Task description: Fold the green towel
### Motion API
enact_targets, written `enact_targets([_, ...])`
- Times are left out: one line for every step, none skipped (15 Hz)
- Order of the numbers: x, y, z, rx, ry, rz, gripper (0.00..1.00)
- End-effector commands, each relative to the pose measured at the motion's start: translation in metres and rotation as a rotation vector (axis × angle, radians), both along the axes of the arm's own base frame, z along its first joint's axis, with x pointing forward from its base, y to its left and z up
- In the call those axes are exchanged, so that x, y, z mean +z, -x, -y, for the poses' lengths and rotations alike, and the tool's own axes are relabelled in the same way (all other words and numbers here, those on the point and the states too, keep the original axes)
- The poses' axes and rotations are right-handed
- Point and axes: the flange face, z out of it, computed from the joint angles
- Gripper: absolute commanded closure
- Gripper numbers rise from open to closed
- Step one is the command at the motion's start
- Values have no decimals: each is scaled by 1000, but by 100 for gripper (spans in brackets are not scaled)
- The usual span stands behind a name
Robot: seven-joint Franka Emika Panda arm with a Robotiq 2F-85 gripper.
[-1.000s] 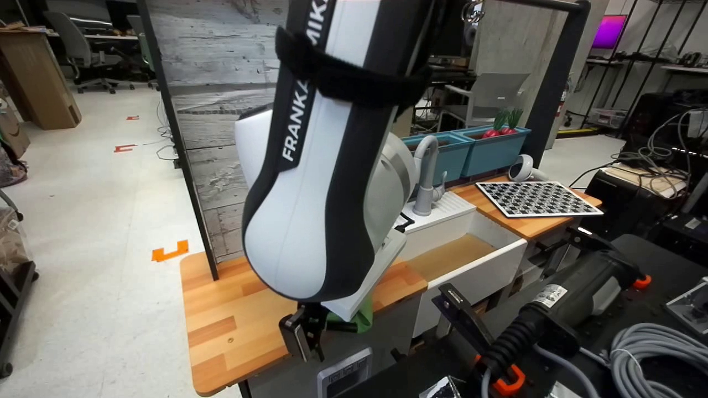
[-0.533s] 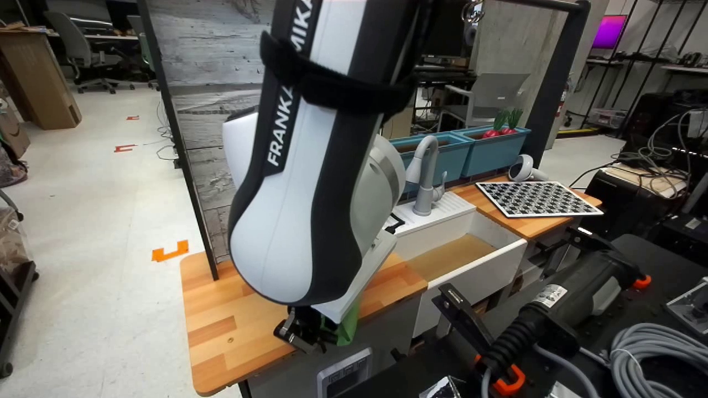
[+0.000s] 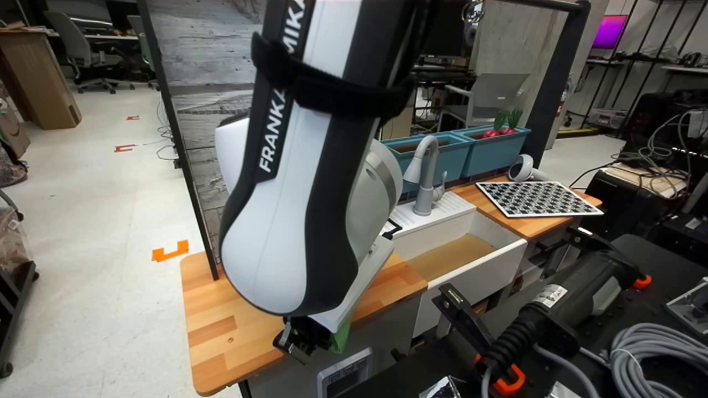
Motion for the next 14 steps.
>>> enact_targets([23,-5,-2,-16,4,11,100])
enact_targets([29,-3,-3,-20,-1,12,100])
enact_targets([39,0,-4,-29,-2,12,100])
enact_targets([49,2,-5,-39,-7,25,100])
enact_targets([62,0,-5,-52,-17,48,100])
enact_targets([76,-3,-4,-69,-28,67,100])
enact_targets([91,-5,-3,-84,-38,83,100])
enact_targets([105,-9,-1,-98,-50,100,100])
enact_targets([118,-12,2,-113,-60,116,100])
enact_targets([128,-16,7,-129,-70,130,100])
enact_targets([138,-21,14,-160,-79,155,100])
enact_targets([144,-27,24,-180,-89,162,100])
enact_targets([149,-32,33,-191,-95,165,100])
enact_targets([152,-38,44,-206,-100,166,100])
